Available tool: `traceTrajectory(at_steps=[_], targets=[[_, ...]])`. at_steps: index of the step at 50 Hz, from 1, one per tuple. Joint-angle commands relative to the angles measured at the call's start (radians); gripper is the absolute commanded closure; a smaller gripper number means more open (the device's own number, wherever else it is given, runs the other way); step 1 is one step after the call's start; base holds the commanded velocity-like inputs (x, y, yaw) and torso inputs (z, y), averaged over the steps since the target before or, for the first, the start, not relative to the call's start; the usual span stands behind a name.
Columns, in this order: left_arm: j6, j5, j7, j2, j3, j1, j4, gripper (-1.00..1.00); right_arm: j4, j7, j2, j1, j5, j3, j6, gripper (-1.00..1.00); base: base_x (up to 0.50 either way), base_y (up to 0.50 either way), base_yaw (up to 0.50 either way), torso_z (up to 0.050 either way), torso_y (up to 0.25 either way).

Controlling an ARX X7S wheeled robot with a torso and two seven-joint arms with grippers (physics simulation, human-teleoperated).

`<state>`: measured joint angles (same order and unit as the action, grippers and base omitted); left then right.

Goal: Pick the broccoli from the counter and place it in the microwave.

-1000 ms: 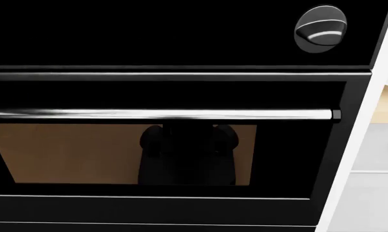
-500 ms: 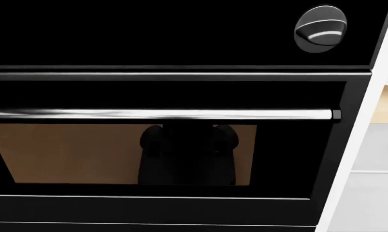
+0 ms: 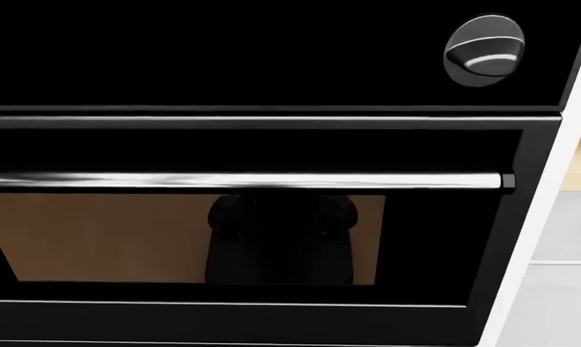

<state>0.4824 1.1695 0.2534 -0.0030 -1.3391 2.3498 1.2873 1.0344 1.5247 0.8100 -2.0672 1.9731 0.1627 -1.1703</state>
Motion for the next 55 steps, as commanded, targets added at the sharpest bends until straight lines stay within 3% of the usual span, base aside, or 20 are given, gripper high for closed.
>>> traceTrajectory(at_steps=[1,14,24,55], targets=[[-0.010,0.081,0.021,0.003,-0.058,0.006,-0.007,1.00,-0.014,0.012,-0.005,-0.012,0.069,-0.063,-0.050,-1.00,0.50,-0.01,0.00,0.000,0.000],[-0.015,0.116,0.022,0.003,-0.097,0.005,-0.006,1.00,-0.020,0.006,0.026,-0.023,0.072,-0.052,-0.014,-1.00,0.07,0.00,0.00,0.000,0.001],[-0.018,0.136,0.020,0.003,-0.117,0.005,-0.004,1.00,-0.016,0.003,0.038,-0.025,0.066,-0.035,0.004,-1.00,0.45,-0.01,0.00,0.000,0.000],[0.009,0.159,-0.017,0.003,-0.158,-0.093,-0.003,1.00,-0.034,-0.017,0.077,-0.063,0.075,-0.024,0.041,-1.00,0.00,0.00,0.00,0.000,0.001]])
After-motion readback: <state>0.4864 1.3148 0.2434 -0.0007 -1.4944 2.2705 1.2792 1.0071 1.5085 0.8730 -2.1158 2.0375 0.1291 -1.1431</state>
